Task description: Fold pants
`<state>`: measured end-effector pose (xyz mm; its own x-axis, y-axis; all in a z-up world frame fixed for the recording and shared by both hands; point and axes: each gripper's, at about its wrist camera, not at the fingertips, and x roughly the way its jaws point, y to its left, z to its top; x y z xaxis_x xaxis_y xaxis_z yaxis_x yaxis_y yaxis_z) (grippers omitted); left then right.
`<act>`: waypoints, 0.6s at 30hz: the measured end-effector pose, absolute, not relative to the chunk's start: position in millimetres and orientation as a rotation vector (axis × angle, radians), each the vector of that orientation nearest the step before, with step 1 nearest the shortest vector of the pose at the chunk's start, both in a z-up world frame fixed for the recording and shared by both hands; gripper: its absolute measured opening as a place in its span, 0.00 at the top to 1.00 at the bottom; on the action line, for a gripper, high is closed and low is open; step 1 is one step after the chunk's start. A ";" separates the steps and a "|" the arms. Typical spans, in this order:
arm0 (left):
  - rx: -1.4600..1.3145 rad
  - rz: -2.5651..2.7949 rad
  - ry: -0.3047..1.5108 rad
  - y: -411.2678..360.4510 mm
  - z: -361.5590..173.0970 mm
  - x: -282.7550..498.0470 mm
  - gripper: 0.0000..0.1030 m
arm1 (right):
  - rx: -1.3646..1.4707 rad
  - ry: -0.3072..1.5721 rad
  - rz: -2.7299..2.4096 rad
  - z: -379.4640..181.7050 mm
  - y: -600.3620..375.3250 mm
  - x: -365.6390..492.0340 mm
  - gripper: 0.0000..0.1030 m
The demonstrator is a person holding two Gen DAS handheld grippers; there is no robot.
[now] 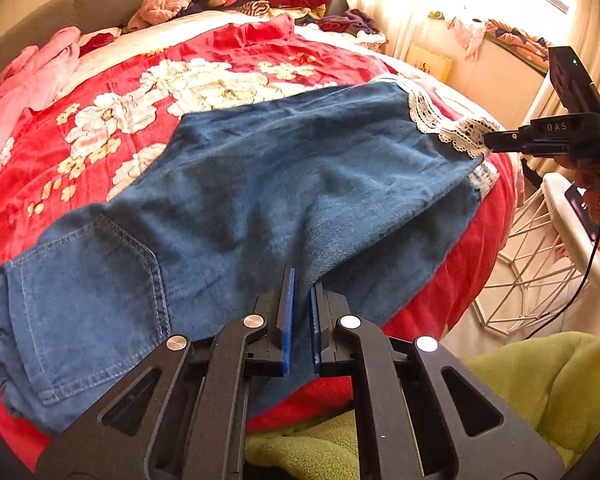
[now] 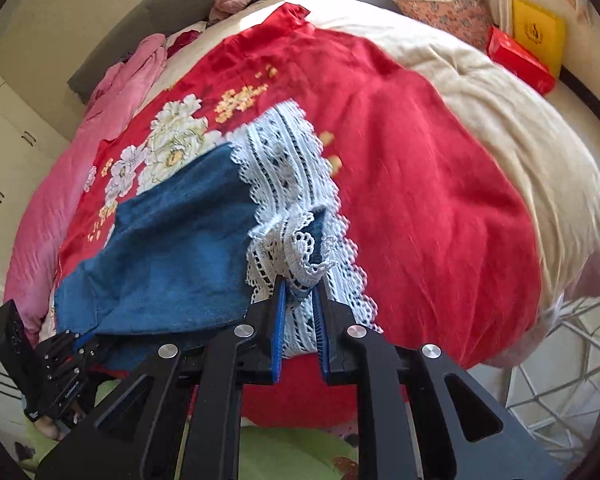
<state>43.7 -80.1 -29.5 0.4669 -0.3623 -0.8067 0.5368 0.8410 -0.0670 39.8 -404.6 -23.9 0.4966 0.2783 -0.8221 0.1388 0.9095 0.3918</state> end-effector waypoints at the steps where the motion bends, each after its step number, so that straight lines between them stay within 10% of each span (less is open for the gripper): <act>1: 0.210 -0.556 0.940 -81.2 -31.3 44.0 0.97 | 0.452 1.063 0.086 -27.6 -406.3 39.8 0.83; 5: 0.232 -0.554 0.958 -85.9 -38.6 44.9 0.97 | 0.486 1.049 0.063 -31.3 -414.8 41.0 0.53; 10: 0.251 -0.560 0.994 -88.1 -49.9 46.7 1.00 | 0.447 1.064 0.072 -34.9 -413.2 46.1 0.80; 18: 0.220 -0.587 0.965 -74.7 -33.8 30.4 1.00 | 0.369 1.064 0.079 -23.4 -414.3 32.0 0.82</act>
